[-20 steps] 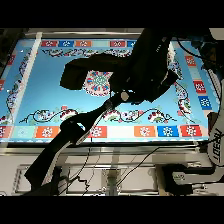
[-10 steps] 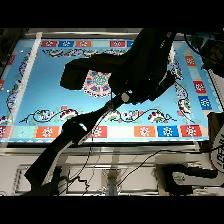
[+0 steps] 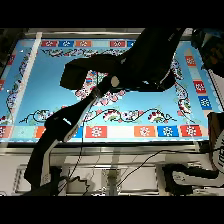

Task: Fold the clothes and pants, and hang the long-sleeved shirts on hangers.

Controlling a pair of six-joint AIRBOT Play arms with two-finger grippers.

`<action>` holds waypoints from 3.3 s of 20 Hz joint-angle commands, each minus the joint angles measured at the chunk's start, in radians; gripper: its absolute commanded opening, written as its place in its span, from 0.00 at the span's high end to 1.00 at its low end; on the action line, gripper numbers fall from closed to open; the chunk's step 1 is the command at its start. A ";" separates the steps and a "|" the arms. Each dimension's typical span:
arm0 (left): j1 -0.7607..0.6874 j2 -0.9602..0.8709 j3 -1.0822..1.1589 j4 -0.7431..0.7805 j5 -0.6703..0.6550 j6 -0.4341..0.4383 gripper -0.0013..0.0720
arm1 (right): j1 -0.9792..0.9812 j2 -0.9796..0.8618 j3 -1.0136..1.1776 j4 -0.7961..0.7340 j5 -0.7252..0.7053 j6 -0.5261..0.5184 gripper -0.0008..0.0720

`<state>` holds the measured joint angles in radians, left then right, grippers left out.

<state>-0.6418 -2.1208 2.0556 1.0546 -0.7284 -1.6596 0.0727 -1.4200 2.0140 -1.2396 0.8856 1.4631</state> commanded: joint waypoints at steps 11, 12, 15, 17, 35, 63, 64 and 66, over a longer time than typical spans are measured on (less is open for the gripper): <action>0.482 0.494 -0.001 0.935 -0.406 0.118 0.97 | -0.272 -0.152 0.003 -0.047 -0.147 0.082 0.96; 0.515 0.515 -0.001 0.935 -0.384 0.116 0.96 | -0.272 -0.158 0.006 -0.061 -0.140 0.082 0.96; 0.597 0.558 -0.002 0.935 -0.417 0.116 0.97 | -0.272 -0.159 0.005 -0.151 -0.016 0.080 0.96; 0.645 0.566 -0.002 0.935 -0.532 0.116 0.97 | -0.272 -0.159 0.005 -0.198 0.092 0.025 0.95; 0.844 1.067 -0.721 0.566 -0.686 0.362 0.97 | -0.484 0.396 -0.755 -0.012 0.516 -0.250 0.96; 0.921 1.069 -1.106 0.909 -0.021 0.226 0.96 | -0.484 0.532 -1.283 -0.303 0.712 -0.170 0.95; 0.916 1.068 -1.039 0.908 0.011 0.227 0.97 | -0.484 0.530 -1.284 -0.303 0.705 -0.169 0.95; 0.889 1.073 -0.936 0.909 -0.052 0.227 0.97 | -0.484 0.531 -1.283 -0.301 0.659 -0.150 0.95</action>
<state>0.2665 -1.0508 0.9905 1.9629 -0.8051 -1.4128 -0.4107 -0.8845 0.7311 -1.5406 1.6043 1.2945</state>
